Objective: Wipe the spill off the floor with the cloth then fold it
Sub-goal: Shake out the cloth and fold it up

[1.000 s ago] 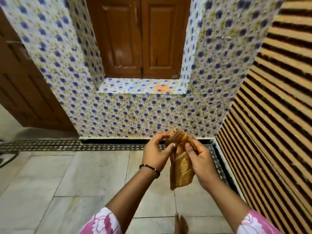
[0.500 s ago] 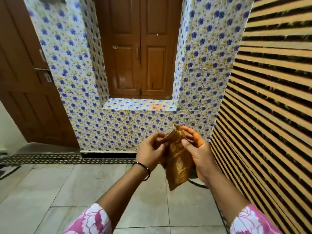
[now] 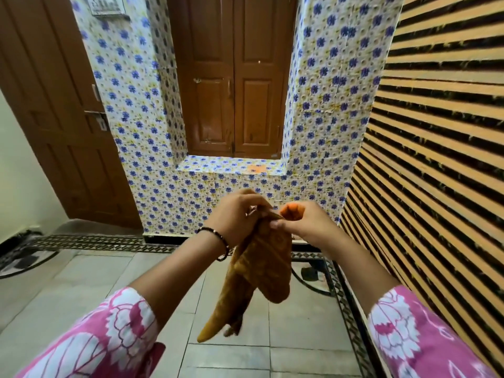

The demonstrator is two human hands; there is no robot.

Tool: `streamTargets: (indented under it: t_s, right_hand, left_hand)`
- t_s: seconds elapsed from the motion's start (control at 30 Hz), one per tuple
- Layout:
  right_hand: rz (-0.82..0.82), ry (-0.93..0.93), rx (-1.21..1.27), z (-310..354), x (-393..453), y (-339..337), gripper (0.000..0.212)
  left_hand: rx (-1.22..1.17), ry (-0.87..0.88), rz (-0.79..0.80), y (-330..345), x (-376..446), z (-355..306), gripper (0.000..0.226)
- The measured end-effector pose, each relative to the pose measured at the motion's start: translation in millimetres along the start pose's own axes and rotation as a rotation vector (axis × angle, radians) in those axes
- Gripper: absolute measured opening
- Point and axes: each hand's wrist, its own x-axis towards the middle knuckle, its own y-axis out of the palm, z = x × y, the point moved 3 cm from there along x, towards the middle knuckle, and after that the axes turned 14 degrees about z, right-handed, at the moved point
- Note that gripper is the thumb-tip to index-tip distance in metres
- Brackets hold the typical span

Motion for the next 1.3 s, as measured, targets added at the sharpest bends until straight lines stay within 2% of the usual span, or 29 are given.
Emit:
streamTargets:
  t_s: [0.1,0.23,0.37,0.43,0.5,0.53,0.6,0.67,0.73,0.77,0.8,0.87,0.93,1.0,1.07,1.13,1.23,1.3]
  right_hand:
    - [0.076,0.017,0.021,10,-4,0,0.014]
    - [0.122,0.019,-0.253,42,-5,-5,0.016]
    - [0.061,-0.092,-0.456,77,-1,-10,0.009]
    - [0.050,-0.134,-0.495,91,2,-10,0.009]
    - [0.021,-0.174,-0.504,102,6,-15,0.012]
    - [-0.006,-0.190,-0.494,104,8,-20,0.014]
    - [-0.090,-0.195,-0.514,105,14,-31,0.014]
    - [-0.273,-0.132,-0.691,99,17,-43,0.007]
    - [-0.484,-0.016,-0.885,89,17,-46,0.012]
    - [-0.554,0.034,-0.881,82,17,-44,0.014]
    - [-0.585,0.076,-0.808,74,19,-41,0.014]
    - [-0.562,0.129,-0.478,56,24,-30,0.018]
    - [-0.445,0.164,-0.078,41,31,-10,0.023]
    - [-0.280,0.185,0.167,34,35,15,0.027]
    - [-0.216,0.200,0.268,29,40,33,0.033]
    - [-0.240,0.202,0.325,24,44,41,0.037]
    - [-0.249,0.215,0.363,22,48,45,0.041]
    - [-0.262,0.214,0.384,22,50,46,0.037]
  left_hand:
    - [-0.065,-0.101,0.053,-5,-13,1,0.010]
    - [-0.193,-0.110,0.227,-3,-21,9,0.018]
    - [-0.441,-0.076,0.253,1,-28,19,0.012]
    - [-0.429,-0.051,0.283,4,-30,25,0.017]
    - [-0.368,-0.033,0.304,5,-31,31,0.009]
    - [-0.364,-0.041,0.322,5,-31,34,0.010]
    - [-0.501,-0.077,0.341,3,-29,42,0.021]
    - [-0.692,-0.133,0.307,-3,-24,46,0.024]
    - [-0.813,-0.201,0.247,-11,-16,47,0.018]
    - [-0.856,-0.231,0.221,-12,-12,46,0.016]
    - [-0.899,-0.260,0.202,-14,-9,45,0.015]
    - [-0.988,-0.317,0.168,-12,-5,45,0.013]
    - [-1.006,-0.337,0.148,-8,-2,47,0.011]
    - [-0.951,-0.325,0.147,-3,-1,47,0.011]
    - [-0.860,-0.325,0.144,6,0,51,0.015]
    - [-0.813,-0.341,0.149,13,-1,56,0.025]
    - [-0.813,-0.329,0.142,17,-4,61,0.041]
    - [-0.851,-0.304,0.100,15,-6,60,0.039]
